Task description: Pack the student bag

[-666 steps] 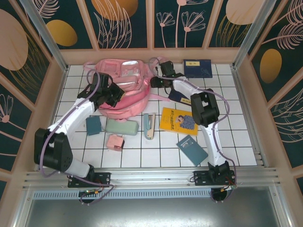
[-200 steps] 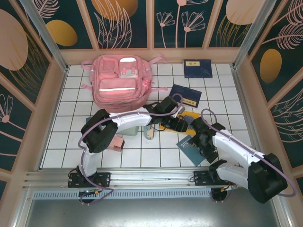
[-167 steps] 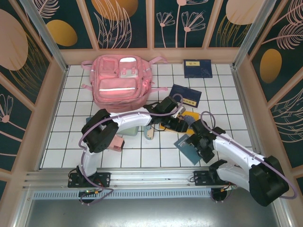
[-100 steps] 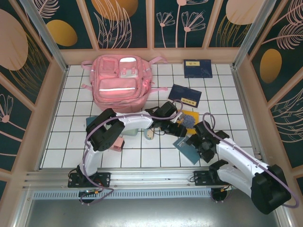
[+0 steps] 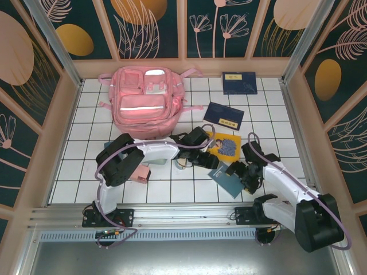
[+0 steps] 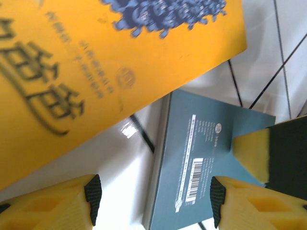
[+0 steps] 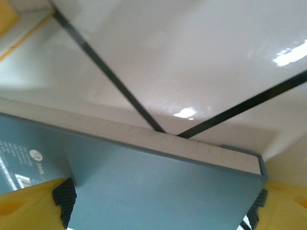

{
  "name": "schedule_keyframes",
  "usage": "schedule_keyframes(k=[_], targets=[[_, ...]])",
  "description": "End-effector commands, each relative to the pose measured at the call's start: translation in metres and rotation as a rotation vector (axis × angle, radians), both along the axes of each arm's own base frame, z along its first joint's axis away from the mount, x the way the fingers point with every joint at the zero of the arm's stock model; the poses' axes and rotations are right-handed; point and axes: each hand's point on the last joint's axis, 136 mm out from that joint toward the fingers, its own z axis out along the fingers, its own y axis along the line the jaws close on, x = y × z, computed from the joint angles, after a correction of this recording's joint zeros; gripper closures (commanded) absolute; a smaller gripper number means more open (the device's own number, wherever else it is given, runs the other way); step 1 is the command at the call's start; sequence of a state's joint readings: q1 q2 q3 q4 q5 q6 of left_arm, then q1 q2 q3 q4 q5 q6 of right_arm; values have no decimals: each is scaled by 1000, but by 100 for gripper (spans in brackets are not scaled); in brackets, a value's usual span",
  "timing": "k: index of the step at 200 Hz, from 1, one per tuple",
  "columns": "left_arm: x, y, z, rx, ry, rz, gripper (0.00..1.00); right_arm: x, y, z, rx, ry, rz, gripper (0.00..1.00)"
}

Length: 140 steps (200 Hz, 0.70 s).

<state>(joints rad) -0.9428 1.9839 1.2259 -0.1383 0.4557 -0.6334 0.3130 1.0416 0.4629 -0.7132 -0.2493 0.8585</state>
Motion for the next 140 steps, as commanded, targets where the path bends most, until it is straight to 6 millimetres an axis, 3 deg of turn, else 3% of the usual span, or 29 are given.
schedule_keyframes(k=[1,62,98,140], targets=[[3,6,17,-8,-24,38,37,109,66,83,294,-555,159,10],[0,6,9,-15,5,39,38,113,73,82,326,-547,155,9],[8,28,14,47,-41,105,38,129,66,82,229,-559,186,9],[18,57,22,94,-60,212,37,111,51,89,164,-595,223,10]])
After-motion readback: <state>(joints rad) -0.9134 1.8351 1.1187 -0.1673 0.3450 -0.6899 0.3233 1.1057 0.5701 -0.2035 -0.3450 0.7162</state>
